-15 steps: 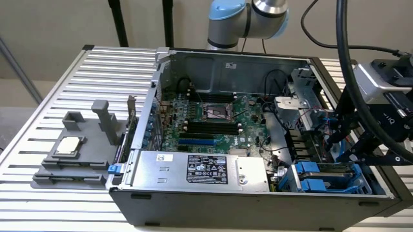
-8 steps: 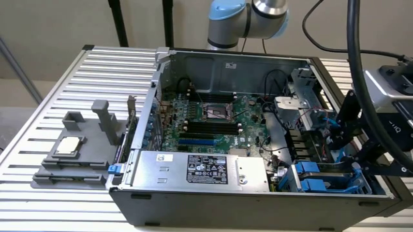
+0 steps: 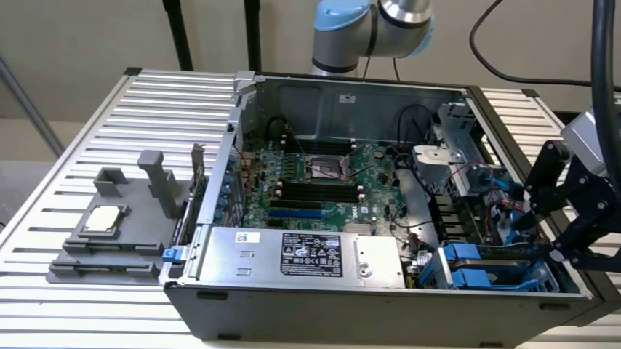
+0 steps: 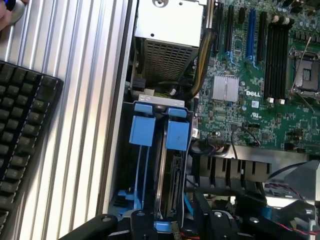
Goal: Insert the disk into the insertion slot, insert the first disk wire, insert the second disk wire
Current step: 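Insert the first disk wire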
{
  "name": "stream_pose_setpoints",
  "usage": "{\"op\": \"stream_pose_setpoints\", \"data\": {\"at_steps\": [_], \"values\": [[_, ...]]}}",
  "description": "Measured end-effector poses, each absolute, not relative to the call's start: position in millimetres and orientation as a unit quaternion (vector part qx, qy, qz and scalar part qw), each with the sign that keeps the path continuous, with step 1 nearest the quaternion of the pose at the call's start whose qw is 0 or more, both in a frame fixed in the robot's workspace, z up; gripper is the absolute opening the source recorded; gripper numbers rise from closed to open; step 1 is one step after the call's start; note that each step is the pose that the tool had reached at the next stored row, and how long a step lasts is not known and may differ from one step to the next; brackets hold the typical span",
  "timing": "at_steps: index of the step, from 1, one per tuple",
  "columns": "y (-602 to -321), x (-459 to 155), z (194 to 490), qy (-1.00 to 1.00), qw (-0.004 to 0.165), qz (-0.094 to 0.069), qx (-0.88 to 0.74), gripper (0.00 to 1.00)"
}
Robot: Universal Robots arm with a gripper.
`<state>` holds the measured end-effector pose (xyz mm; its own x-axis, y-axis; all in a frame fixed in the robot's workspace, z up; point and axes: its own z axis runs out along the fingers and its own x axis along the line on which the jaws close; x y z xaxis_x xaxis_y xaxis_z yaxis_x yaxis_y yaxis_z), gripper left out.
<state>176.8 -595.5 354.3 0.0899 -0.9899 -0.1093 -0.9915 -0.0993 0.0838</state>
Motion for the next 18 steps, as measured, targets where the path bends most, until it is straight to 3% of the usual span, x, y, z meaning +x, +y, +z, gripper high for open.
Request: {"op": "stream_pose_setpoints", "data": {"at_steps": [6,7,13,18], "values": [[-595.8,184.0,346.7,0.669,0.005,0.070,-0.740,0.41],[-595.8,184.0,346.2,0.668,0.005,0.070,-0.741,0.33],[-595.8,184.1,344.5,0.663,0.007,0.072,-0.745,0.33],[-595.7,184.2,344.5,0.656,0.020,0.084,-0.750,0.33]]}}
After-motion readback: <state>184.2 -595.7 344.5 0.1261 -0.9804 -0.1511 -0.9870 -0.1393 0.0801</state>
